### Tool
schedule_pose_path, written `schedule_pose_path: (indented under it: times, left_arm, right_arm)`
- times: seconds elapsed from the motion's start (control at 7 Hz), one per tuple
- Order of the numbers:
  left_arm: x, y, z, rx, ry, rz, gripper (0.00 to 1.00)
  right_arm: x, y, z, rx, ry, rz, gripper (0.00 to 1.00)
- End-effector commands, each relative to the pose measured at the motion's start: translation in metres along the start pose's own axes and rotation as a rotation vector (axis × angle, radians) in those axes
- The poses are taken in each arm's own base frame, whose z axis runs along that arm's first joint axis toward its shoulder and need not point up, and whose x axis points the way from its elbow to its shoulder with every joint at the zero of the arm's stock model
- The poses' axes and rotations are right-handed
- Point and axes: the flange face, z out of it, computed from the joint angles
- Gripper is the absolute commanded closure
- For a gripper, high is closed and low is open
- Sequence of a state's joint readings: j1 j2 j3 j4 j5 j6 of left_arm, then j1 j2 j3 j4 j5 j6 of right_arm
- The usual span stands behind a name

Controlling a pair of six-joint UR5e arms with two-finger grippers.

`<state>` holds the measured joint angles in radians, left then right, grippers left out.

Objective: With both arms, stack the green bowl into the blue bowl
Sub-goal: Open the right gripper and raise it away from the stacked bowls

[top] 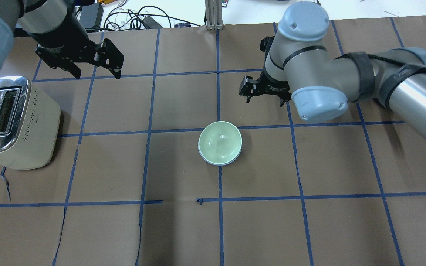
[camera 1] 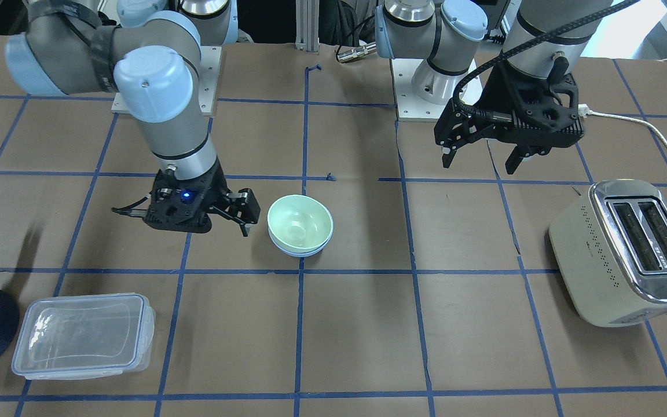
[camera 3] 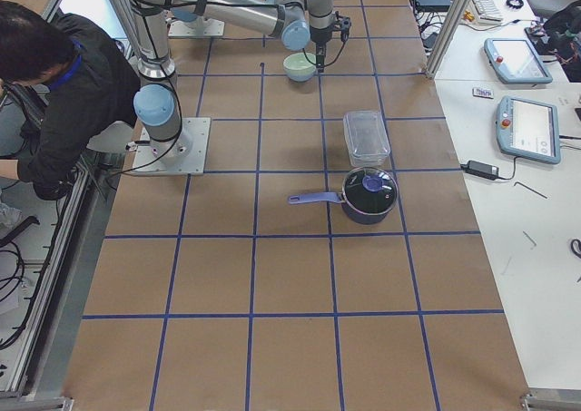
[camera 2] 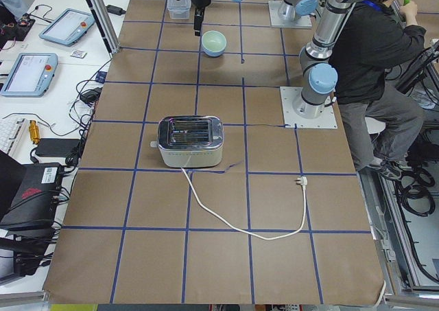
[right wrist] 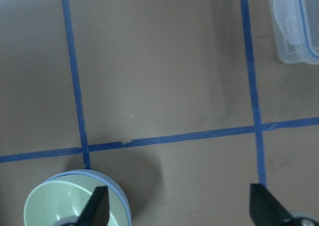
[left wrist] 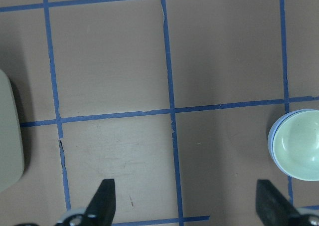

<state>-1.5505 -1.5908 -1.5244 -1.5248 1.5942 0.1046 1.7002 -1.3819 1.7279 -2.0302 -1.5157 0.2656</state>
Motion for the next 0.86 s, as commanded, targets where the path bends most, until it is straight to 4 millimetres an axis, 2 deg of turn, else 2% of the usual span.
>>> schedule_pose_path:
  times: [0.0, 0.14, 0.29, 0.43, 0.71]
  left_arm:
    - [-0.001, 0.000, 0.000, 0.000, -0.001, 0.000, 0.00]
    - [-0.001, 0.000, 0.000, 0.000, 0.000, -0.001, 0.00]
    - [-0.002, 0.000, 0.000, -0.001, -0.001, -0.004, 0.00]
    - [-0.001, 0.000, -0.001, 0.001, -0.001, -0.002, 0.00]
    - [0.001, 0.000, -0.005, 0.011, -0.007, -0.015, 0.00]
  right_arm:
    - [0.044, -0.018, -0.071, -0.102, 0.042, 0.053, 0.00]
    - [0.050, -0.014, -0.106, -0.079, 0.055, 0.033, 0.00]
    - [0.059, -0.007, -0.130, -0.073, 0.156, 0.027, 0.00]
    - [0.058, 0.002, -0.148, -0.090, 0.154, 0.035, 0.00]
    - [0.051, 0.009, -0.151, -0.132, 0.061, 0.025, 0.00]
